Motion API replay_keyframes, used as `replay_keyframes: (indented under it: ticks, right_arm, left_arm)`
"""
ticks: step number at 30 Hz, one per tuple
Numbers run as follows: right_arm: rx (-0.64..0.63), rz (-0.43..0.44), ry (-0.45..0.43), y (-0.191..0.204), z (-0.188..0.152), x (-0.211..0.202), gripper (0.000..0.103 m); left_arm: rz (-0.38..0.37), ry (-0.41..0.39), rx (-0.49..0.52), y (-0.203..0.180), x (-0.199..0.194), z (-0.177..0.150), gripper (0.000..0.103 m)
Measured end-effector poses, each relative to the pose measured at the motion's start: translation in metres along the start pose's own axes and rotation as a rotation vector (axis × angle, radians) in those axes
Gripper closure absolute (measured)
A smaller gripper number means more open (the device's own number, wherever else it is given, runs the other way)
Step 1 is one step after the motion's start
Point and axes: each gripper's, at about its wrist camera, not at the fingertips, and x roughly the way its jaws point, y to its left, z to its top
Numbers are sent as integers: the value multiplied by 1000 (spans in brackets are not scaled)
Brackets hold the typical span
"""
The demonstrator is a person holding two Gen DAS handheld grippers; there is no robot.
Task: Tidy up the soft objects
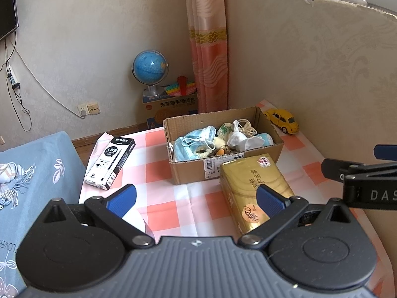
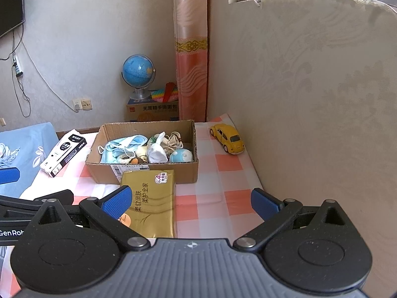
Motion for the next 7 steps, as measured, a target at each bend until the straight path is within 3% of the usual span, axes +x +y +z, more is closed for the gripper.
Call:
replay_keyframes:
  ticks: [7]
  right_arm:
    - [3,-5,-8,-1,-1,-7,0]
  left_arm:
    - [-2,-5,4,-2,-4,0,0]
